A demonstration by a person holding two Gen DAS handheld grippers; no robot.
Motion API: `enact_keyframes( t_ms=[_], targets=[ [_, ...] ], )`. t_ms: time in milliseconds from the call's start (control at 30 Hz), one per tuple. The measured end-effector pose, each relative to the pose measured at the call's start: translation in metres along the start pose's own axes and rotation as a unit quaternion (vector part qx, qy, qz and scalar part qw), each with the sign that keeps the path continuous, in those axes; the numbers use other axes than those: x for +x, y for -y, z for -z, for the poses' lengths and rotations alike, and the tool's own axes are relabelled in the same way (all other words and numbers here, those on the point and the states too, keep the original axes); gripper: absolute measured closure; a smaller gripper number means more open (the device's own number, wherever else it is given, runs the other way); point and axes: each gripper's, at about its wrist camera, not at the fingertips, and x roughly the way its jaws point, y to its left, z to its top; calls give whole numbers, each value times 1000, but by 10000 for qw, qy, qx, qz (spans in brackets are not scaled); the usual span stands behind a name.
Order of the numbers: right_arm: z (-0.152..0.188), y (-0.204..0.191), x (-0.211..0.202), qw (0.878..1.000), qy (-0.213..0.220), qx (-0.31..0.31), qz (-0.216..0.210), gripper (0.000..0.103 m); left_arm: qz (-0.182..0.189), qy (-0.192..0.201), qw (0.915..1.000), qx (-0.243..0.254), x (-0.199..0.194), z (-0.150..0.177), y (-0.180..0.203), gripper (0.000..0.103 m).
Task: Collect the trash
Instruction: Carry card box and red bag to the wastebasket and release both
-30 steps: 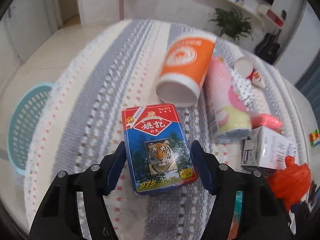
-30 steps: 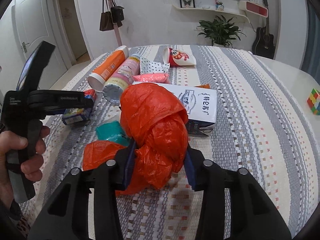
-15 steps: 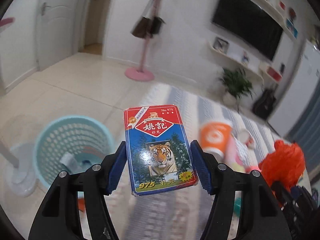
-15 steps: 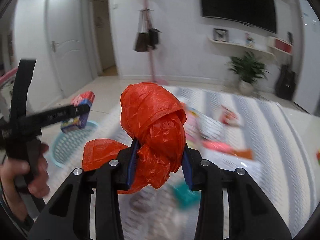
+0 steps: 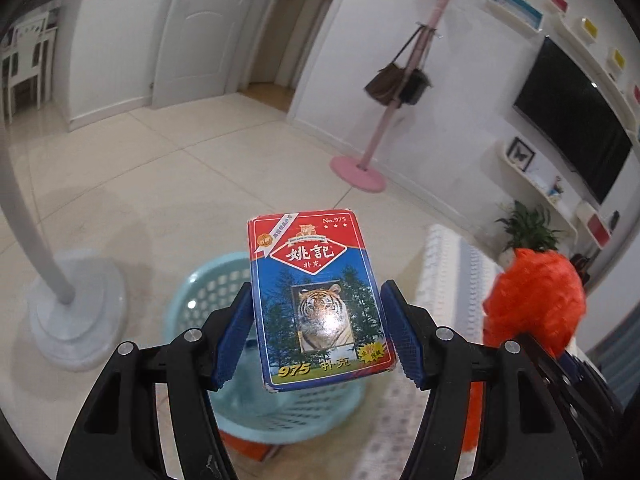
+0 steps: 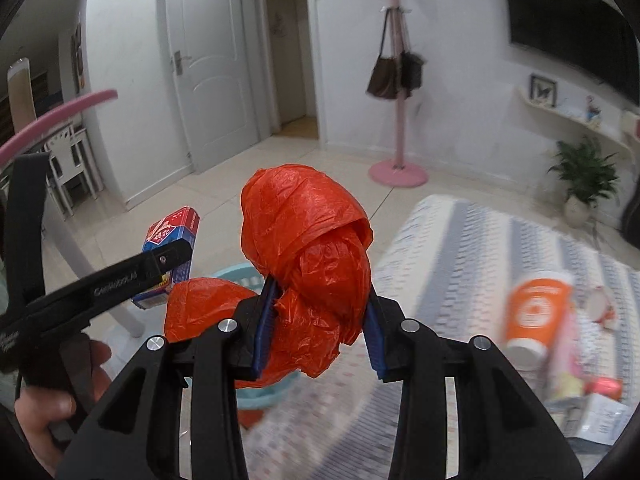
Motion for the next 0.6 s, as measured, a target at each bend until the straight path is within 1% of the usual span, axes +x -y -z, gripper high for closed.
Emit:
enact_keyframes(
  t_ms=[67, 167, 267, 367, 433, 500, 600],
  targets=[
    [1, -7, 21, 9998, -212, -3, -9, 67, -70, -90, 9999, -111, 7, 1, -17, 41],
    [8, -17, 65, 9970, -773, 105, 2, 66, -159, -403, 9984, -372, 29, 9, -46, 41],
    [18, -18, 91, 9929, -1143, 328, 31, 65, -237, -695, 9956, -583, 54, 18, -67, 41],
    [25, -22, 107, 9899, -1370, 277, 228, 63, -271, -910, 9926, -762, 71, 24, -82, 41],
    [27, -25, 117, 9881, -1494, 224, 286, 61, -250, -1011, 9908, -862, 80, 26, -89, 40],
    [28, -28, 121, 9876, -1528, 166, 313, 57, -262, -1050, 9904, -857, 82, 28, -88, 39],
    [25, -25, 121, 9885, -1484, 215, 213, 52, -208, -1070, 9898, -916, 80, 29, -92, 37]
  ],
)
